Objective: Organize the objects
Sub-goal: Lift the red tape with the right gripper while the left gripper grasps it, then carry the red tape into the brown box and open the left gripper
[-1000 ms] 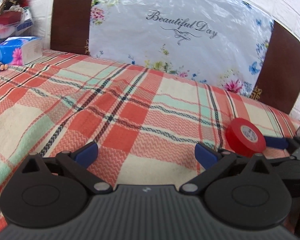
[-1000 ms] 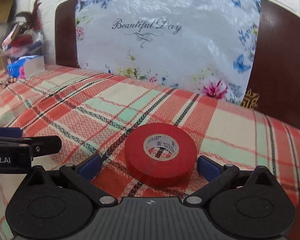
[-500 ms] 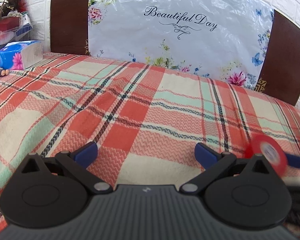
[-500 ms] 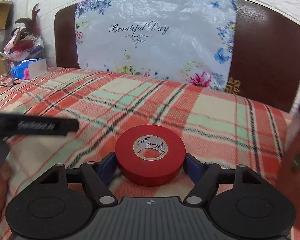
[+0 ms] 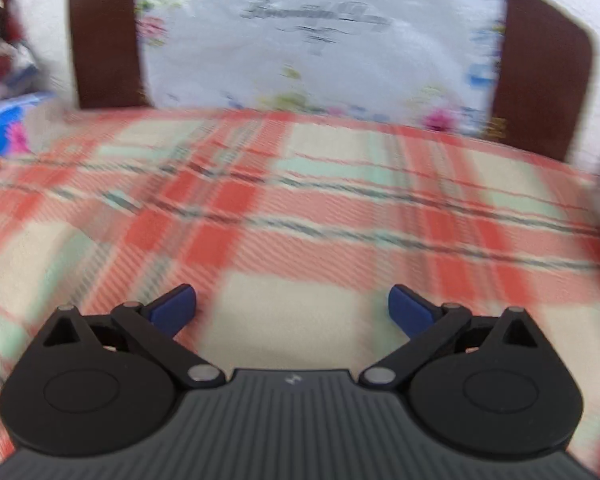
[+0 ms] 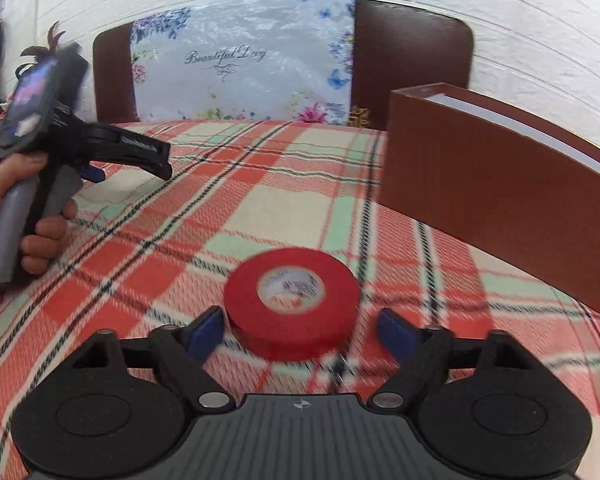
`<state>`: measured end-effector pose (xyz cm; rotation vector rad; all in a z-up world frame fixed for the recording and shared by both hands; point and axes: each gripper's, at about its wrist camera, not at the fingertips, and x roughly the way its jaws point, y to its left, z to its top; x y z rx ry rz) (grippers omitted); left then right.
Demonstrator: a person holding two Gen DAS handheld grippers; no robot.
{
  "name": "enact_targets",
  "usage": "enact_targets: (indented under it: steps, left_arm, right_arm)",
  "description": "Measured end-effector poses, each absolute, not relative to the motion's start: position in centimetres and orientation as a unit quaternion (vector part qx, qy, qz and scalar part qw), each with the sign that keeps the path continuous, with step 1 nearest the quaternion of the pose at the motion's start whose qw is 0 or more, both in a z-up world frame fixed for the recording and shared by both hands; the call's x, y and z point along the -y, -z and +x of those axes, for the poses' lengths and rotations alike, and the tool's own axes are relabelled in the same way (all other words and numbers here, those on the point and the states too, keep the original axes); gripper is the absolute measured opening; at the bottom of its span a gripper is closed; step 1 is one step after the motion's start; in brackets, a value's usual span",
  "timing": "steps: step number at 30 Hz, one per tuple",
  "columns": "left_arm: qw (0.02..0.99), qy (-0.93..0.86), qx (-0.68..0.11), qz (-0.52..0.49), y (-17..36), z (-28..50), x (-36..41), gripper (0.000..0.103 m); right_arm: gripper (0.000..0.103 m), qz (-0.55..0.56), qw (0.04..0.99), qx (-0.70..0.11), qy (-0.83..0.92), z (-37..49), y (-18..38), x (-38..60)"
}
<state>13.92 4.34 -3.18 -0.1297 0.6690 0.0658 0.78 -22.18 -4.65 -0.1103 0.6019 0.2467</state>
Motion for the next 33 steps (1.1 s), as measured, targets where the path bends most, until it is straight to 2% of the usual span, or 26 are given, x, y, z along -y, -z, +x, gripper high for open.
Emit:
enact_targets:
  steps: [3,5,7,12,13,14,15,16,17,21,28,33]
  left_arm:
    - [0.931,0.077,-0.345,-0.092,1.6,10.7,-1.5,0.095]
    - [0.922,0.137,-0.356,-0.069,0.5,8.9,1.4,0.083]
    - [0.910,0.185,-0.368,-0.044,-0.4,7.7,4.0,0.080]
    - [0.879,0.239,-0.412,0.005,0.4,6.9,8.6,0.064]
    - [0.872,0.242,-0.425,0.013,0.8,7.0,9.2,0.058]
    - [0.870,0.240,-0.430,0.021,1.1,7.1,9.7,0.057]
    - [0.872,0.235,-0.430,0.023,1.2,7.1,9.8,0.051]
    - [0.867,0.236,-0.438,0.020,1.4,7.3,9.9,0.038]
    - [0.861,0.240,-0.448,0.004,1.5,7.7,9.8,0.035]
    - [0.861,0.234,-0.452,-0.012,0.6,8.2,10.0,0.034]
    - [0.897,0.270,-0.349,0.023,-7.1,10.0,15.0,0.034]
    - [0.906,0.274,-0.319,0.052,-8.9,13.9,20.0,0.034]
  right_arm:
    - [0.086,-0.043,0.947,-0.296,-0.119,0.8,4.8,22.7]
    - [0.086,-0.047,0.947,-0.296,-0.118,1.1,4.9,22.6]
    - [0.085,-0.055,0.947,-0.293,-0.118,1.3,4.9,22.4]
    - [0.079,-0.060,0.948,-0.287,-0.123,1.2,4.9,22.6]
    - [0.074,-0.061,0.947,-0.287,-0.128,1.3,4.9,22.6]
    - [0.066,-0.063,0.945,-0.291,-0.136,1.4,5.0,22.4]
    - [0.065,-0.067,0.945,-0.289,-0.141,1.4,5.0,22.3]
    - [0.065,-0.075,0.945,-0.287,-0.141,1.3,5.0,22.1]
    - [0.065,-0.076,0.946,-0.283,-0.141,1.3,5.0,22.1]
    - [0.065,-0.045,0.955,-0.260,-0.137,1.4,4.3,23.1]
    - [0.065,-0.069,0.988,-0.121,-0.062,3.2,-0.6,26.0]
    - [0.065,-0.036,0.993,-0.110,-0.029,8.0,-2.0,29.6]
